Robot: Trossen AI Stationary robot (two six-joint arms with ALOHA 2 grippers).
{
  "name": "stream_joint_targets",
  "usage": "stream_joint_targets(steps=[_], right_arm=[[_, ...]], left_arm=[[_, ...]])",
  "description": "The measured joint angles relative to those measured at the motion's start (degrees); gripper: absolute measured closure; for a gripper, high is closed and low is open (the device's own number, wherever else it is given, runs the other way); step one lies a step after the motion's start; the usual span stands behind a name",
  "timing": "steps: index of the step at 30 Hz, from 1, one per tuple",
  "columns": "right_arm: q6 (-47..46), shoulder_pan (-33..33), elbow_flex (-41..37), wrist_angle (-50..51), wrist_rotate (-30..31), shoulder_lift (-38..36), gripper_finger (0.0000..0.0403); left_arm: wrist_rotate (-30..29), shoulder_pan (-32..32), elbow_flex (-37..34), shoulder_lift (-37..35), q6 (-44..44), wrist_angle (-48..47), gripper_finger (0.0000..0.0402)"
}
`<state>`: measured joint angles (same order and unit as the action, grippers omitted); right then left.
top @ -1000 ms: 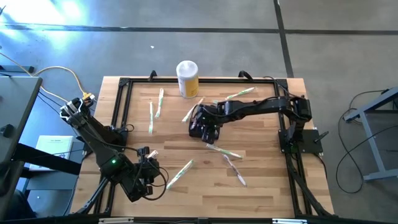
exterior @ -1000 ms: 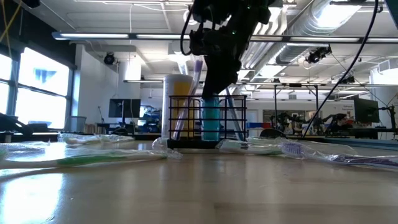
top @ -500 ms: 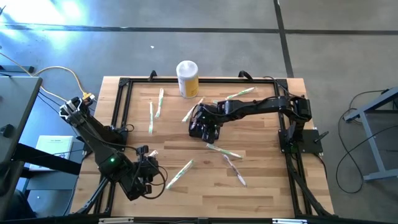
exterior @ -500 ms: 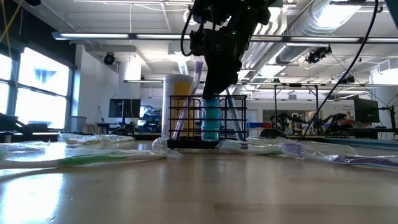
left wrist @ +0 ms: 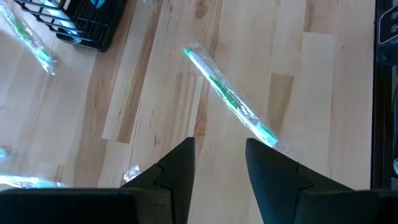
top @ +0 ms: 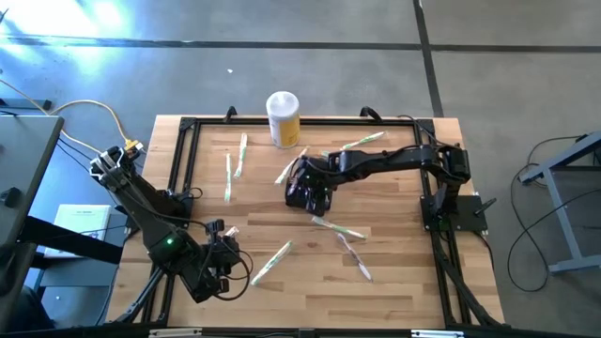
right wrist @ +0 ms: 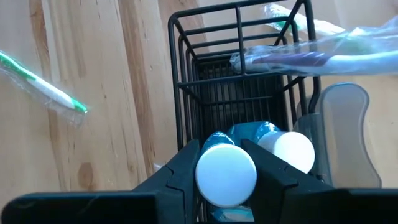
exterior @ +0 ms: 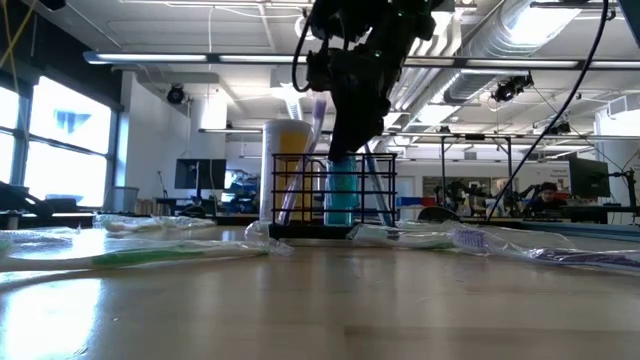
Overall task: Pick & Place toothbrushing station
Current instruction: Put the blue mouthwash into the middle section wire organizer
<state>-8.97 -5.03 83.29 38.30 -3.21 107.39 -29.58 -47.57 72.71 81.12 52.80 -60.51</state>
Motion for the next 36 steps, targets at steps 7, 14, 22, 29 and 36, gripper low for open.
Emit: stream_joint_targets(steps=[7,14,22,29,36], right_arm=[[-0.2,-0.8,0.1,-0.5,-0.8,2.2,0.0308],[-0.1,-0.6,0.2,-1.3,-1.1,3.3,0.0309],[-0.1,-0.6,0.1,-1.2,-1.3,3.4,0.0308],[0.4,-0.6,0.0,-1.3,-1.3,3.2,0.0308],[1.6,-0.5,-0.1,-2.8,-1.6,3.2,0.0309]], left_arm=[[-0.1,0.0,0.0,0.0,0.0,0.0,0.0264],[-0.1,0.0,0.0,0.0,0.0,-0.1,0.0264],[-0.1,0.0,0.0,0.0,0.0,-0.1,0.0264],[-0.1,0.0,0.0,0.0,0.0,-0.2,0.0264],[-0.1,0.0,0.0,0.0,0.0,-0.2,0.0264]])
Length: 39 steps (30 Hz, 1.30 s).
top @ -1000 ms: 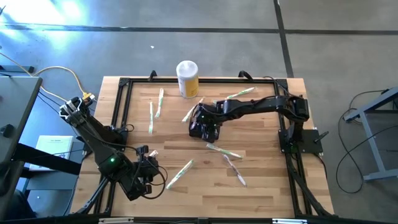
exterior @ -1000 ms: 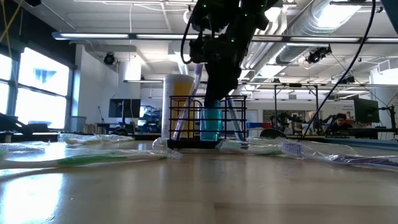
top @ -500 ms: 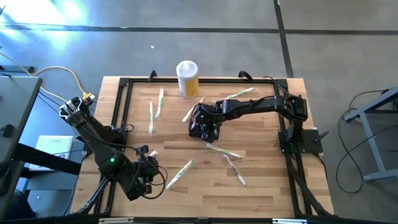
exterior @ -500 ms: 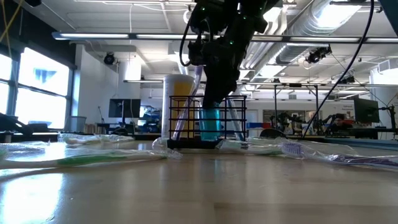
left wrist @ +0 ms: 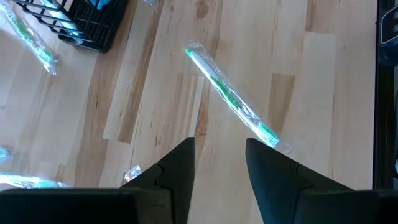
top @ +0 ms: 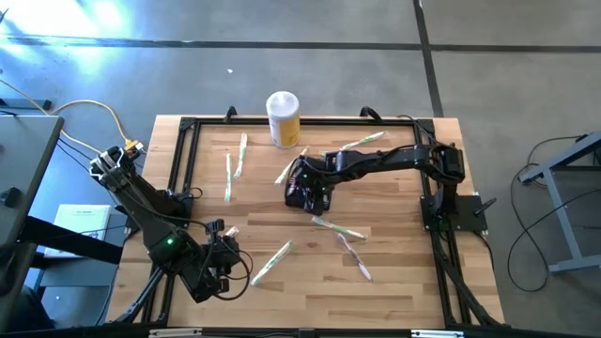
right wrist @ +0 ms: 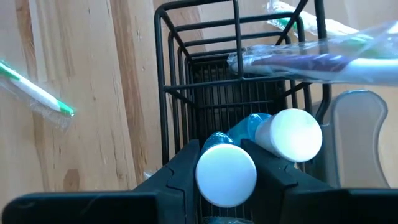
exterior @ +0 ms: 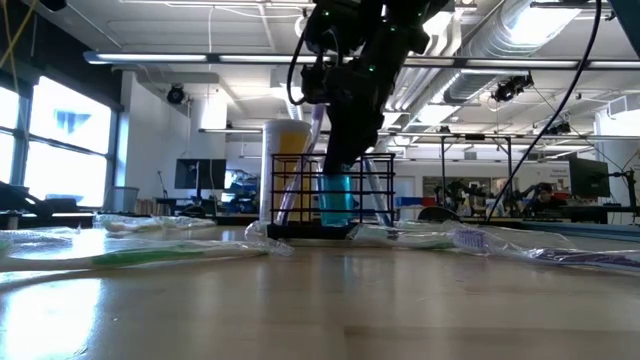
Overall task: Pick & Place toothbrushing station
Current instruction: Put the blue mouthwash into the middle section wire organizer
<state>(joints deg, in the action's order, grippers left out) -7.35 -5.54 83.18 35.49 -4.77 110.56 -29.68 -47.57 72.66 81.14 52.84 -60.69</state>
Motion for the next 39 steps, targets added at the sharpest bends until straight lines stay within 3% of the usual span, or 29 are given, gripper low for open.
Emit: stream_joint_targets(steps=[39], right_arm=[[4.2,0.1,0.1,-2.4,1.3,0.0,0.0304]], left_arm=[[0.1,0.8,0.0,-0.2,0.0,-1.2,0.0264]])
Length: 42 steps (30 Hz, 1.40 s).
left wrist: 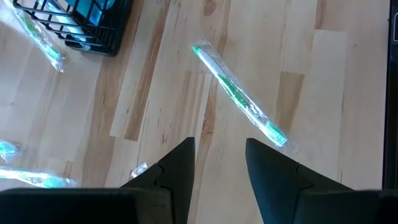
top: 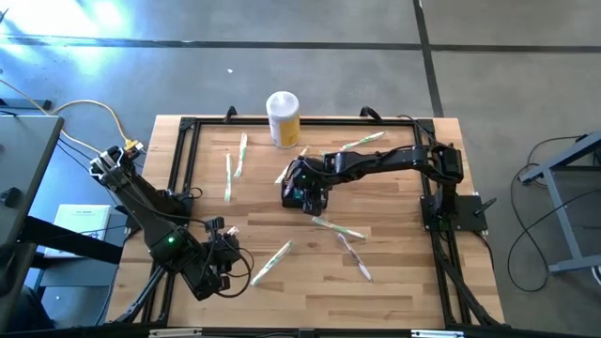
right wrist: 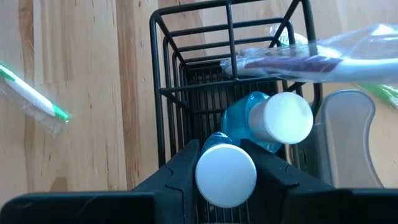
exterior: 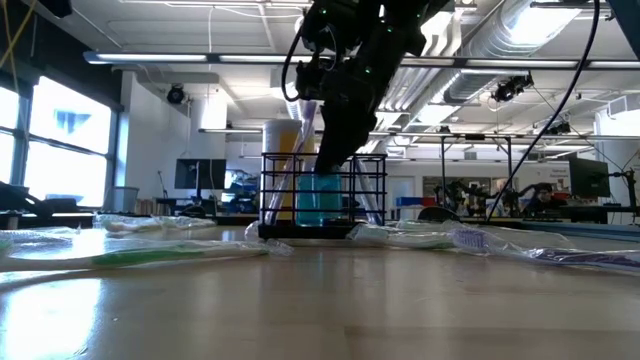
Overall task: Pick & Place toothbrushing station
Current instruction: Put the blue mouthwash into the middle section wire organizer
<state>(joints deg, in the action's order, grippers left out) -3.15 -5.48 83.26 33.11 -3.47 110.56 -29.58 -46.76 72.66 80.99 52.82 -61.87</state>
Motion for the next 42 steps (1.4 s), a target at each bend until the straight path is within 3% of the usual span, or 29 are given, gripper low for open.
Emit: stream_joint_targets(steps=[42], right_arm=[[-1.7,-0.3,0.2,2.1,-1.0,1.3,0.0301]], left_arm=[[-0.1,0.0,0.0,0.0,0.0,0.0,0.0264]])
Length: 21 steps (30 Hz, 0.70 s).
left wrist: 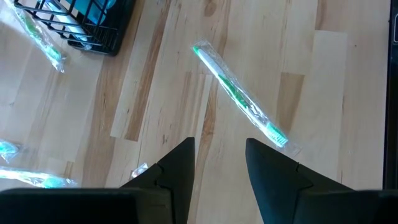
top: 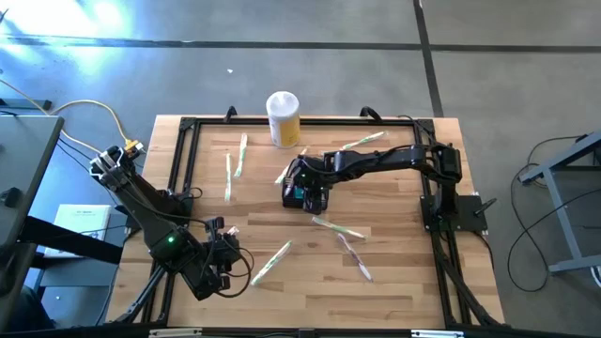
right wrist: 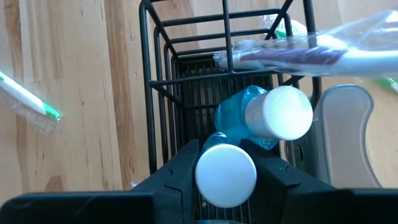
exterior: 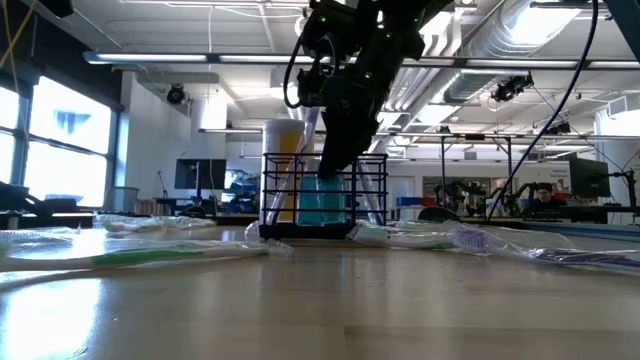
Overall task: Pick & Place toothbrushing station
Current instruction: Put the blue mouthwash into the middle section wire organizer
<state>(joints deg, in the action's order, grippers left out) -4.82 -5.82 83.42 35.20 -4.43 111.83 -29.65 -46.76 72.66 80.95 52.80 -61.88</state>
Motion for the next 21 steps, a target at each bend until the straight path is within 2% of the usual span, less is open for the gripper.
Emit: stream_joint_targets(steps=[8,21], right_arm=[[-0.1,0.0,0.0,0.7,0.4,0.0,0.0271],[-0.1,0.0,-0.1,0.7,0.1,0.1,0.0287]], left_arm=[[0.0,0.0,0.0,-0.2,0.0,0.0,0.0264],[0.0,0.0,0.0,-0.2,0.0,0.0,0.0264]])
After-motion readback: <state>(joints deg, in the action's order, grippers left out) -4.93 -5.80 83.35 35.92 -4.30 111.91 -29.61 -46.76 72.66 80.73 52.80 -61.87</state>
